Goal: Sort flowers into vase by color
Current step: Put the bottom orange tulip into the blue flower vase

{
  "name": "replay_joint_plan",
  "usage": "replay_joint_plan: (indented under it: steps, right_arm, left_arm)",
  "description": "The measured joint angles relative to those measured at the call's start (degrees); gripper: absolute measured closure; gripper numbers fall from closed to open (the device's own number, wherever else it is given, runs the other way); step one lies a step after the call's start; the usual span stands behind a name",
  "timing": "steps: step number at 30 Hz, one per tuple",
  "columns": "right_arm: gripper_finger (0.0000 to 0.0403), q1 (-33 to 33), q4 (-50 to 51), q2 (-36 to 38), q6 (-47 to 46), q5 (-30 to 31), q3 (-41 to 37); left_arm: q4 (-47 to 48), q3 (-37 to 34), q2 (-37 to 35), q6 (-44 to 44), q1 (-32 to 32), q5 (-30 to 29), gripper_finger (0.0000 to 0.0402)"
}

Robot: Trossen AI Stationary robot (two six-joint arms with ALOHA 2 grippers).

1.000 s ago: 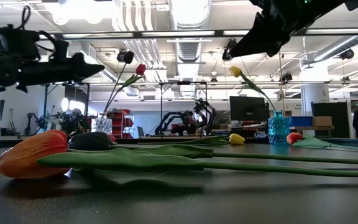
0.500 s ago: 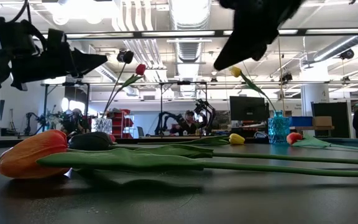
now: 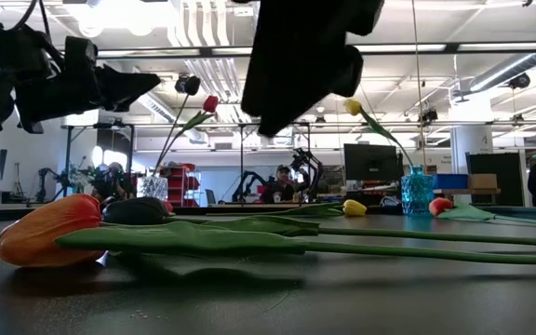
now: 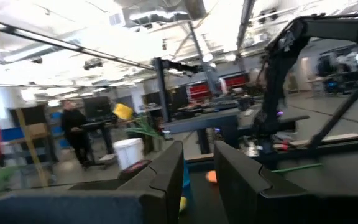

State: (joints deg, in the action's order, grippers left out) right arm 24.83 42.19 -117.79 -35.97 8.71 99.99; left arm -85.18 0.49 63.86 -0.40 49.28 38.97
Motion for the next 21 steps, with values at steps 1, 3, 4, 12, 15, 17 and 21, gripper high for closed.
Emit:
replay_joint_plan:
  steps: [1,3,4,12,15,17,21]
  right_arm:
    - [0.0235,0.19,1.84,-1.8,-0.58,-0.21,2.35]
    - [0.0232,0.54,4.65,-5.18,-1.84,-1.19,6.68]
    - [0.0232,0.77,6.04,-6.79,-2.29,-1.48,8.8]
    - [0.0246,2.19,15.9,-18.25,-6.23,-0.65,23.05]
    - [0.025,2.09,18.81,-21.44,-6.44,0.37,26.27]
    - [0.0254,2.16,20.22,-22.88,-6.43,0.47,28.17]
    - [0.0272,1.77,23.11,-23.88,-5.78,-0.12,30.02]
  left_arm:
    - [0.09,0.0,0.0,-0.72,0.0,0.77,0.0326]
    - [0.1,0.0,0.0,-1.96,-0.15,1.75,0.0326]
    - [0.17,0.0,0.02,-2.3,-0.25,2.51,0.0326]
    - [1.62,-0.02,0.0,-3.19,-1.4,2.67,0.0326]
    - [2.73,-0.02,0.02,-3.16,-1.51,2.65,0.0326]
    - [2.73,-0.02,0.0,-3.18,-1.51,2.66,0.0326]
    - [2.59,-0.02,-0.07,-2.09,-1.51,2.55,0.0326]
